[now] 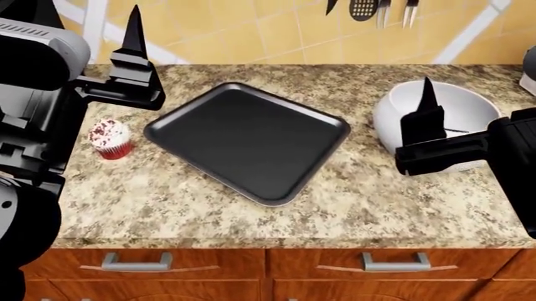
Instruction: Pick up the bowl with cake and place it on the tray. Pick up the cupcake and place it on the tray.
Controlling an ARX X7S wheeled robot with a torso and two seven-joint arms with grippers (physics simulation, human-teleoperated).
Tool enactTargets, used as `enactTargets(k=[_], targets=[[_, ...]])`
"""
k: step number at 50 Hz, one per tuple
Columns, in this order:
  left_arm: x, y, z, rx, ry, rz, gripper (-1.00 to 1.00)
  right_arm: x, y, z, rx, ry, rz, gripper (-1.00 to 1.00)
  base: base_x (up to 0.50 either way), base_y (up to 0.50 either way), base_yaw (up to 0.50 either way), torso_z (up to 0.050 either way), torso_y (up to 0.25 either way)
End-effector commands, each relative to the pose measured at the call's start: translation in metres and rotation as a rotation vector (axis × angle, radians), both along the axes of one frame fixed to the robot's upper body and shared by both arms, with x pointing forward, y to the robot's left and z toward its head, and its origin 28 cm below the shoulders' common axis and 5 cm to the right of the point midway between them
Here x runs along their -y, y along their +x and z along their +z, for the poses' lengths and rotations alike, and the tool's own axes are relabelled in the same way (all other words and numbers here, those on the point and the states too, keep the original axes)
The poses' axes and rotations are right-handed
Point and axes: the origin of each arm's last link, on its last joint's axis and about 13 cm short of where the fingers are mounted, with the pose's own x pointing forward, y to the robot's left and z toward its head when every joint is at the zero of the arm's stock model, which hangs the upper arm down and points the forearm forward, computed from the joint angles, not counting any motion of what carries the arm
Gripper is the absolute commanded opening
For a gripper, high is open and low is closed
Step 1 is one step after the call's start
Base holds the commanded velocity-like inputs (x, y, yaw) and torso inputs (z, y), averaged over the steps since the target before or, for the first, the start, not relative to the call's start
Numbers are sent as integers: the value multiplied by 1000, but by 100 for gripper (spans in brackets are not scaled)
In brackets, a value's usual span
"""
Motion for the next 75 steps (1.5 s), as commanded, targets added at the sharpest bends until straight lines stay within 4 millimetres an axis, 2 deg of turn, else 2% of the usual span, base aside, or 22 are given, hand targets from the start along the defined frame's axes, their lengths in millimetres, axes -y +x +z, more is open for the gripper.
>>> enactTargets(k=[1, 38, 44, 53, 60, 63, 67, 75], targets=[[-1, -1, -1, 0, 0, 1, 100, -1, 0, -1, -2, 0, 1, 100, 191, 0, 0, 0, 0], [-3, -2, -4, -14, -1, 9, 100, 3, 0, -6, -1, 7, -21, 100, 170, 0, 0, 0, 1], [-2, 0, -6, -19, -2, 6, 100, 11, -4, -5, -32, 73, -23, 100, 0, 0, 0, 0, 0], [-4, -1, -6, -19, 5, 5, 100, 19, -20, 21, -204, 144, 28, 100, 0, 0, 0, 0, 0], [-6, 1, -8, -22, -2, 4, 100, 28, -25, 50, -273, 188, -54, 100, 0, 0, 0, 0, 0], [-6, 4, -10, -28, -5, 6, 100, 33, -26, 55, -302, 222, -86, 100, 0, 0, 0, 0, 0], [-4, 5, -11, -29, -3, 2, 100, 36, -17, 56, -400, 215, -97, 100, 0, 0, 0, 0, 0], [-1, 3, -9, -26, 7, -5, 100, 45, 6, 62, -471, 200, -119, 100, 0, 0, 0, 0, 0]])
